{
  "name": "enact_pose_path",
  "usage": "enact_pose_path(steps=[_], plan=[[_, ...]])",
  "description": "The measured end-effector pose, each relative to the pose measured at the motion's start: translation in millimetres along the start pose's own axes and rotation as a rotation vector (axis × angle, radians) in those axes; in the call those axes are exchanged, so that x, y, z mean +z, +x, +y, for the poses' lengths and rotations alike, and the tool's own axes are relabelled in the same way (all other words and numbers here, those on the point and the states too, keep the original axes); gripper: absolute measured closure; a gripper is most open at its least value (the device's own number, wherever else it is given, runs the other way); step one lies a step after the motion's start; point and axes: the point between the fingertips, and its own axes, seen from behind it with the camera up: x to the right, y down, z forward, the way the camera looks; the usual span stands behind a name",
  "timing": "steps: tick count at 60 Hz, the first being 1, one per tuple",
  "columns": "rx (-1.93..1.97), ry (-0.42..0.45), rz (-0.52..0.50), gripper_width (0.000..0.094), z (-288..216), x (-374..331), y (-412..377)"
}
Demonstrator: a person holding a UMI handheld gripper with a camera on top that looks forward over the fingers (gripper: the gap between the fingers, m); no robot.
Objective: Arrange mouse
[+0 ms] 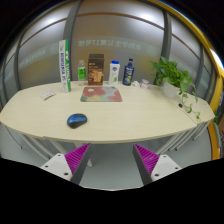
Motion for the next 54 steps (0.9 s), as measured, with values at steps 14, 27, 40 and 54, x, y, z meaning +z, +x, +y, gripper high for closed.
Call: enact_pose_path(steps=[14,27,40,54], plan=[[0.030,0.028,-0.091,0.0083,-13.2,66.2,-126.6],[0.049,-0.006,-0.117,0.0084,-26.1,138.7,-170.9],[0.041,-0.009,-0.102,0.0091,-49.6,180.8,-183.7],[0.030,-0.012,-0.097,0.0396,-67.5,203.7,-196.4]])
